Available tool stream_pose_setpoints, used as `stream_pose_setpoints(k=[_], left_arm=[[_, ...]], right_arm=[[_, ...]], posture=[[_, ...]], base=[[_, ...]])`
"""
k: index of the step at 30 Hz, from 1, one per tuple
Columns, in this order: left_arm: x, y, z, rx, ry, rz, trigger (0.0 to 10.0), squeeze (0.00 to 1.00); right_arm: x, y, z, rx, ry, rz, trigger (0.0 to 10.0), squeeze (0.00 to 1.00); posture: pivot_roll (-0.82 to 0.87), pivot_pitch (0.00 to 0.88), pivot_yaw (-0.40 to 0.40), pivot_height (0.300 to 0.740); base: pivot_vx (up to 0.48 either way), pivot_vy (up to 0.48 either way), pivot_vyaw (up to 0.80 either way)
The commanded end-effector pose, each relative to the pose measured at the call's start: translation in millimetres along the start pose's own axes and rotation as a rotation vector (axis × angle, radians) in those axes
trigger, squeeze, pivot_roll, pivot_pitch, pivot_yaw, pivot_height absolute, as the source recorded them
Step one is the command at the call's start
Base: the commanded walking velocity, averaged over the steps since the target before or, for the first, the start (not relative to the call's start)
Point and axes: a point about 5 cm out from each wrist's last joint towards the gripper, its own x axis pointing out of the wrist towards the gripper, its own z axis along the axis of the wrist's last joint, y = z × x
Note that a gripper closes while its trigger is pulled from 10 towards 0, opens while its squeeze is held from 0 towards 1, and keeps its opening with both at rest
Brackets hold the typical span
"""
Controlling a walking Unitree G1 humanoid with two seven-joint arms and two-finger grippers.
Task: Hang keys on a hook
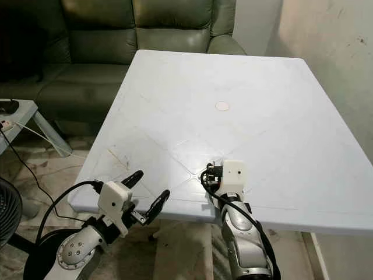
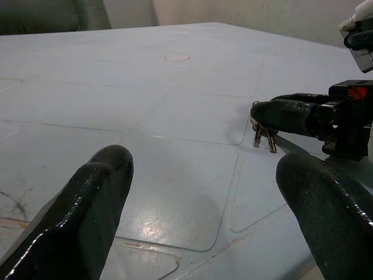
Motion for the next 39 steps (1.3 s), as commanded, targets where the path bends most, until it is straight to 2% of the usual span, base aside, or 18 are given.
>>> stream_pose_setpoints(k=[1, 22, 28, 34, 35, 36, 37, 38, 39], left_arm=[[-0.2, 0.9, 3.7, 0.008, -0.007, 0.004, 10.0, 0.0], [-1.7, 1.3, 4.3, 0.004, -0.008, 0.012, 10.0, 0.0], [-0.3, 1.9, 4.8, 0.006, -0.01, 0.01, 10.0, 0.0], [5.8, 8.5, 8.1, -0.009, -0.029, 0.034, 10.0, 0.0], [7.6, 11.8, 9.6, -0.026, -0.036, 0.052, 10.0, 0.0], [8.3, 12.9, 9.9, -0.032, -0.039, 0.058, 10.0, 0.0], [8.9, 14.1, 10.5, -0.04, -0.042, 0.064, 10.0, 0.0], [9.4, 15.1, 10.8, -0.046, -0.045, 0.07, 10.0, 0.0], [11.6, 20.4, 13.7, -0.071, -0.06, 0.097, 10.0, 0.0]], right_arm=[[0.9, -0.2, 0.3, 0.004, -0.003, 0.001, 0.0, 0.0], [0.2, 0.1, -1.2, 0.007, 0.0, 0.002, 0.0, 0.0], [0.4, -3.1, 4.9, 0.006, -0.032, 0.006, 0.0, 0.0], [3.3, -11.7, 22.1, 0.013, -0.107, -0.016, 0.0, 0.0], [4.1, -14.5, 27.5, 0.007, -0.129, -0.029, 2.7, 0.0], [4.4, -15.4, 29.1, 0.005, -0.137, -0.034, 2.7, 0.0], [4.4, -16.3, 31.3, -0.003, -0.149, -0.038, 4.8, 0.0], [4.5, -16.9, 32.9, -0.008, -0.157, -0.04, 8.7, 0.0], [3.9, -18.1, 41.2, -0.025, -0.204, -0.031, 10.0, 0.0]], posture=[[-0.02, 0.084, 0.016, 0.74], [-0.02, 0.08, 0.015, 0.74], [-0.02, 0.077, 0.014, 0.74], [-0.02, 0.058, 0.013, 0.74], [-0.02, 0.05, 0.013, 0.74], [-0.02, 0.043, 0.012, 0.74], [-0.02, 0.043, 0.012, 0.74], [-0.02, 0.036, 0.011, 0.74], [-0.02, 0.025, 0.009, 0.74]], base=[[0.0, 0.0, 0.0], [0.0, 0.0, 0.0], [0.0, 0.0, 0.0], [0.0, 0.0, 0.0], [0.0, 0.0, 0.0], [0.0, 0.0, 0.0], [0.0, 0.0, 0.0], [0.0, 0.0, 0.0], [0.0, 0.0, 0.0]])
